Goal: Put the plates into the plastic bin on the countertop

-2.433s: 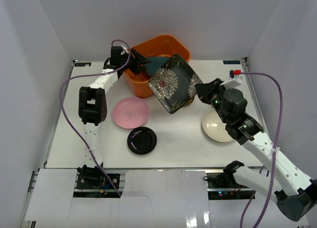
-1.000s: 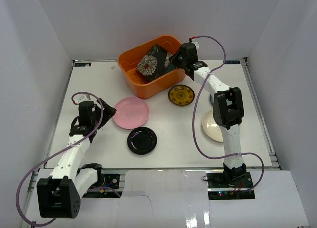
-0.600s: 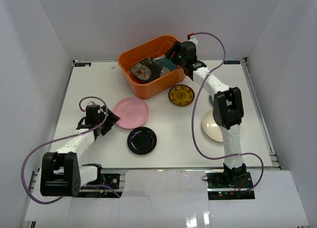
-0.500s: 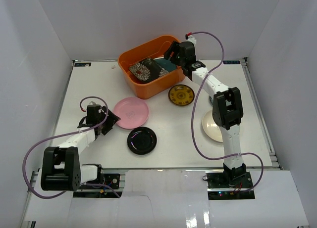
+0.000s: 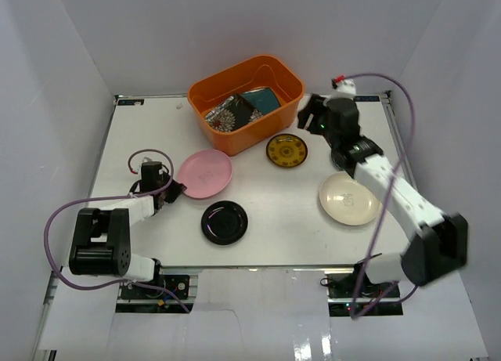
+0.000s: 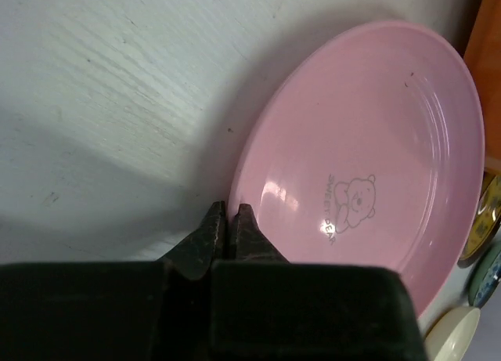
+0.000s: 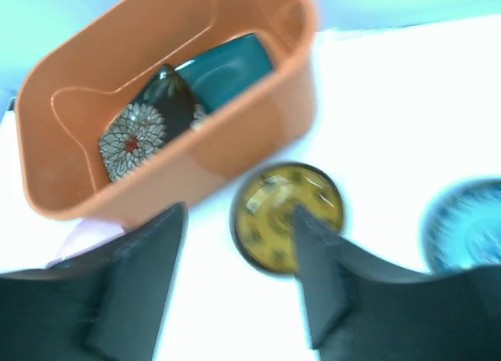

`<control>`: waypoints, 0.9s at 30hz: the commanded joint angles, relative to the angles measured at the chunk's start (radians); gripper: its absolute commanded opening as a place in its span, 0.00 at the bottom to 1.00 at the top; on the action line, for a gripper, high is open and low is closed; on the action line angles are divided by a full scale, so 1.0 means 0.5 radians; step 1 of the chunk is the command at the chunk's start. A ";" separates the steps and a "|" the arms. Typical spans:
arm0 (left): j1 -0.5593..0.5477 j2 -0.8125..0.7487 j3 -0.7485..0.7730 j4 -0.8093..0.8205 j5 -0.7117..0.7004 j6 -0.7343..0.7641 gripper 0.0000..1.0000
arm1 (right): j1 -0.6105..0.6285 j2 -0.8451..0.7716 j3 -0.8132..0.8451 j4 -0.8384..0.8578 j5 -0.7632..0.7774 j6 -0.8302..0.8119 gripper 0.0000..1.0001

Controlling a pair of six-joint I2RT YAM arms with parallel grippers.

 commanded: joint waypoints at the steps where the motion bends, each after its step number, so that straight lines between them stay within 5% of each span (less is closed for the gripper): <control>1: -0.007 -0.078 0.046 -0.087 -0.097 -0.028 0.00 | -0.037 -0.487 -0.514 -0.013 0.262 -0.044 0.59; 3: -0.007 -0.216 0.040 -0.146 -0.097 -0.013 0.00 | -0.040 -0.742 -0.802 -0.114 0.339 -0.047 0.52; 7: -0.010 -0.886 0.092 -0.406 -0.158 0.088 0.00 | -0.025 -0.838 -0.981 -0.449 0.233 -0.080 0.78; 10: -0.019 -1.353 0.214 -0.581 -0.070 0.223 0.00 | 0.009 -0.850 -1.131 -0.520 0.214 -0.090 0.87; 13: -0.028 -1.438 0.402 -0.710 0.062 0.294 0.00 | 0.076 -0.832 -1.245 -0.563 0.214 -0.087 0.87; 20: -0.160 -0.557 1.268 -0.585 0.060 0.358 0.00 | 0.220 -0.636 -1.389 -0.578 0.284 -0.035 0.74; 27: -0.381 0.569 2.388 -0.925 0.066 0.585 0.00 | 0.270 -0.504 -1.411 -0.517 0.266 -0.007 0.61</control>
